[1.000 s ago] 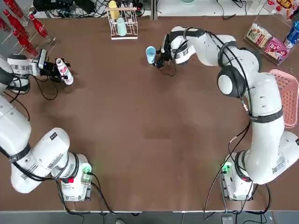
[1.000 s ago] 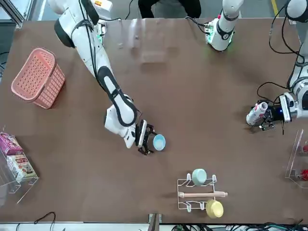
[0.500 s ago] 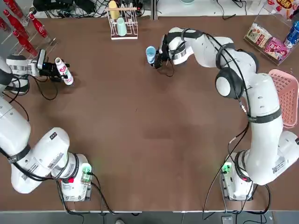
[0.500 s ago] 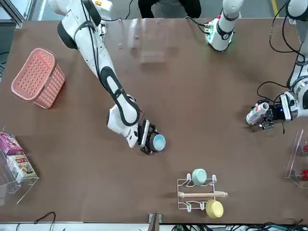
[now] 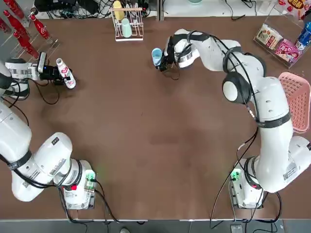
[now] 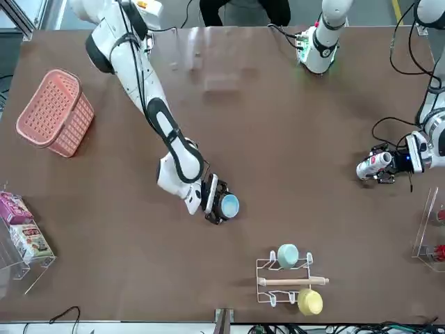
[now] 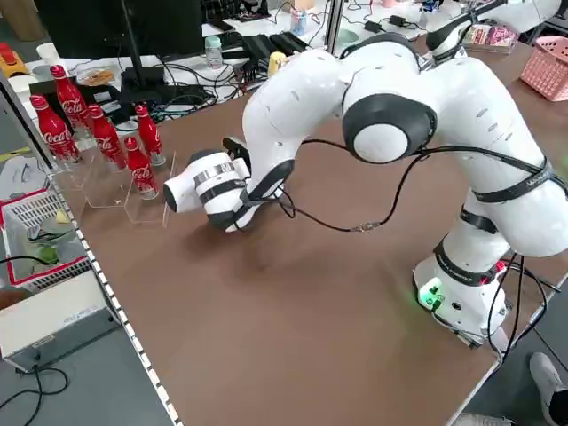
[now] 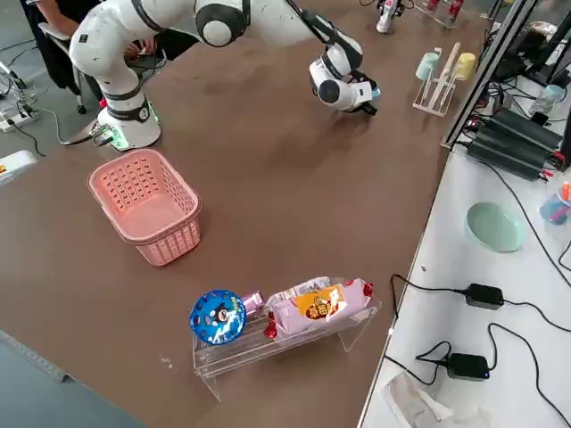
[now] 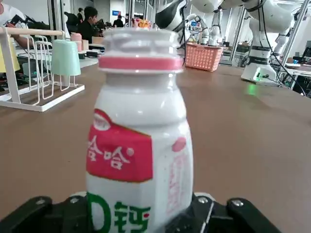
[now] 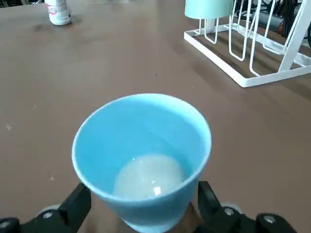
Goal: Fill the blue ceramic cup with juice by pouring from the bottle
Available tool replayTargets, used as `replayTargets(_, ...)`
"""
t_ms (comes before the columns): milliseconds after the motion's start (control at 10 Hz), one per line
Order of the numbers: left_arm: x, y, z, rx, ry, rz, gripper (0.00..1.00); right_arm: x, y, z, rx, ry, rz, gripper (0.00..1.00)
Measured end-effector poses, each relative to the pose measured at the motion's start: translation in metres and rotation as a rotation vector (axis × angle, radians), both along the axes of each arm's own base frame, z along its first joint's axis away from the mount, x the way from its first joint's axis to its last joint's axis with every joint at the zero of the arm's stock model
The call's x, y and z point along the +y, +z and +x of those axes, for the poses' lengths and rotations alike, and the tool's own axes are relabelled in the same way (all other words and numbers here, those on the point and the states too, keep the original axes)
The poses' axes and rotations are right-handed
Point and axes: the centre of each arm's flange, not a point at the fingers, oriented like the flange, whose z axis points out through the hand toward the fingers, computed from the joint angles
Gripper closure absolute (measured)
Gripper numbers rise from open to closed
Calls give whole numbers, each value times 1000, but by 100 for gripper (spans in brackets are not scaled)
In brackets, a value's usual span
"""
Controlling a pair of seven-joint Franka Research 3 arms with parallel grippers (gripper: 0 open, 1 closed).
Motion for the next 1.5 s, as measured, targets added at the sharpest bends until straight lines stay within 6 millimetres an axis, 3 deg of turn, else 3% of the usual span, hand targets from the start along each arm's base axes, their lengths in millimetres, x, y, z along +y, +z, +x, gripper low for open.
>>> replayTargets(100, -6, 10, 7, -19, -12, 1, 57, 1, -1, 1, -1, -1, 1, 7)
replayTargets(300, -30, 41, 30, -8, -37, -5, 58, 0, -2, 1, 0, -2, 0, 15)
replayTargets(600, -88, 80, 68, 11, -82, -11, 58, -1, -4, 1, 0, -6, -4, 21)
replayTargets(900, -150, 85, 98, 16, -91, 28, 58, -2, -5, 2, 0, -9, -5, 33)
replayTargets(1300, -234, 84, 128, 69, -84, 84, 58, -2, -5, 2, 1, -10, -5, 33)
replayTargets(1500, -284, 88, 140, 104, -87, 119, 56, -2, -5, 2, 3, -14, -2, 33)
